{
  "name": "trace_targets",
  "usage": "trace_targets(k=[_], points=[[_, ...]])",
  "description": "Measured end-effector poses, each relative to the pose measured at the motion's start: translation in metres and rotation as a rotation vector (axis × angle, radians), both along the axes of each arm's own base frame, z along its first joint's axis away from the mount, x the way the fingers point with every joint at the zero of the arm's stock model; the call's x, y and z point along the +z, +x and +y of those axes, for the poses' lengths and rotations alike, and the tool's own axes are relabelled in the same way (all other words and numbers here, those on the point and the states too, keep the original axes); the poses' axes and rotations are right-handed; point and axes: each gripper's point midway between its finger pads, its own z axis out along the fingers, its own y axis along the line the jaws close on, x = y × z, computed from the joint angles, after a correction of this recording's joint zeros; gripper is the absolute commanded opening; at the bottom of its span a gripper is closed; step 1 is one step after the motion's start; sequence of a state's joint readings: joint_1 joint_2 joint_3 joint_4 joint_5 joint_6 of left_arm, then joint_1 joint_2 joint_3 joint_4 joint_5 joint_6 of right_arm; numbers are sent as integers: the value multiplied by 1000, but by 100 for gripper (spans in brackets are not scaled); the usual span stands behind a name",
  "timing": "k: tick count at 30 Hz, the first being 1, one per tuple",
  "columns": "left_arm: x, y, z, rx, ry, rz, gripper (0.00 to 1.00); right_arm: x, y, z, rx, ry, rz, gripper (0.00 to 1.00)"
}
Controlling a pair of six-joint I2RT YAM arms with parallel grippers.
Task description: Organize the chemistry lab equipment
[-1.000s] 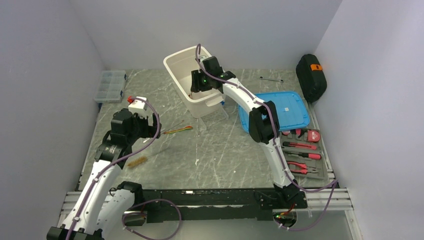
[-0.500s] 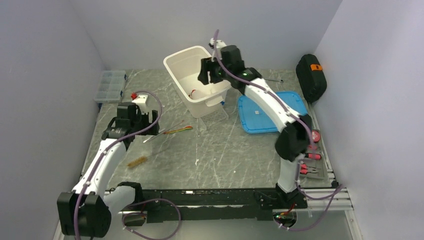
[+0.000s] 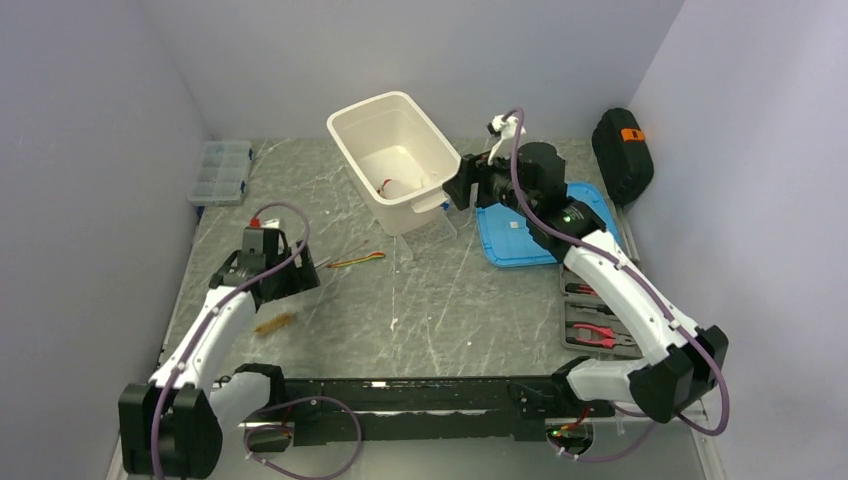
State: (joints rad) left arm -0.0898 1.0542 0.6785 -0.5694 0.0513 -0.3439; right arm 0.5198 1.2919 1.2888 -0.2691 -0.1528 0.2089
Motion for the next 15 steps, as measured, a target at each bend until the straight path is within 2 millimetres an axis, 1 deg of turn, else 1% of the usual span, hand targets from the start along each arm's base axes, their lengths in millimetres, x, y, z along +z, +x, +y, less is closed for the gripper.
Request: trace_targets(k=[2,4,8,10,15], points=[[-2,-11,6,121,-30,5,85,-3,-6,-8,-14,0,-3,73],[-2,-21,10,231,-59,2,88,0,-7,-12,-21,5,-13,73],[3,-33,19,429,-107,7,89,5,-8,-15,-26,17,-33,74],[2,-39,21,513,-131,15,89,6,-8,-16,-25,20,-38,74],[-16,-66,31,726,-161,72,85,6,-10,-17,-22,23,-40,74]])
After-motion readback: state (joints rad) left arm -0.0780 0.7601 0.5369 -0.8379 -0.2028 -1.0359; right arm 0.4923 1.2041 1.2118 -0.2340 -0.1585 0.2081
